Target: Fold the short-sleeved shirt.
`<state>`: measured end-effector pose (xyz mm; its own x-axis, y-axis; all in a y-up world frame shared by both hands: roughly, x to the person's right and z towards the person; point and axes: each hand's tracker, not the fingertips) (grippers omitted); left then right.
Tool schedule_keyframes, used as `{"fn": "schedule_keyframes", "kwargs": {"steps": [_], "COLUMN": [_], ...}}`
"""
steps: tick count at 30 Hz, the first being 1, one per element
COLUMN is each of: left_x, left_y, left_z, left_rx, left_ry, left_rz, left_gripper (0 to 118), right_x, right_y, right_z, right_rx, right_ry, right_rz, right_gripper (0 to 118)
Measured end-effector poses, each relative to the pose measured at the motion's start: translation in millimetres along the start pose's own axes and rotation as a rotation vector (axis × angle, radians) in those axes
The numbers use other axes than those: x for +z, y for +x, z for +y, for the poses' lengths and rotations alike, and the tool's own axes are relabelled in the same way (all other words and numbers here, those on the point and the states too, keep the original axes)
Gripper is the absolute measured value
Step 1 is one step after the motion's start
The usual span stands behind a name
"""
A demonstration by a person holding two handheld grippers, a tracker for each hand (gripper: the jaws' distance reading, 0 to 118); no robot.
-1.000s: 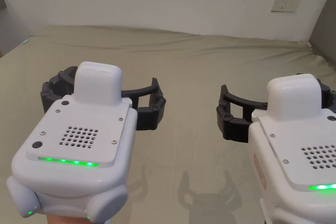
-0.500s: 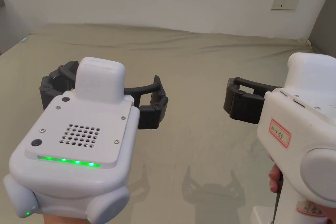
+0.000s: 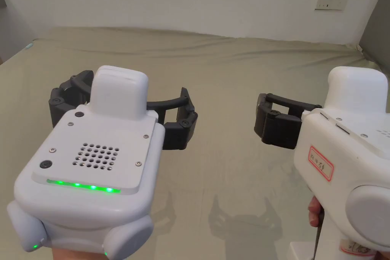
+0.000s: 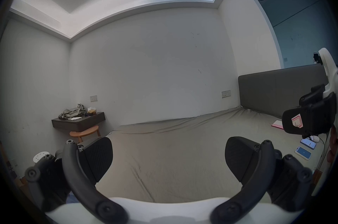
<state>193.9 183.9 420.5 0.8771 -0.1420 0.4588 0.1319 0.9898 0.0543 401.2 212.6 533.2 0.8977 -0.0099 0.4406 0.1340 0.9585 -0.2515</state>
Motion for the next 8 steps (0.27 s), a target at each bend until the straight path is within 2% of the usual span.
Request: {"fn": "schedule_keyframes", "kwargs": {"steps": [6, 8], "left_x": [-1.1, -1.7], "left_y": [-1.8, -1.4], "left_z": [-1.6, -1.9], "left_rx": [0.003, 0.004], "left_ry": [-0.007, -0.009], "left_rz": [0.007, 0.007], "left_gripper": [118, 118], "right_x": [1.7, 1.7], "right_y": [2.6, 1.6], "right_z": [-3.2, -4.2], "right_rx": [-0.013, 0.001], "right_ry": [0.003, 0.025], "right_rz": [0.036, 0.015], "right_gripper": [111, 111]}}
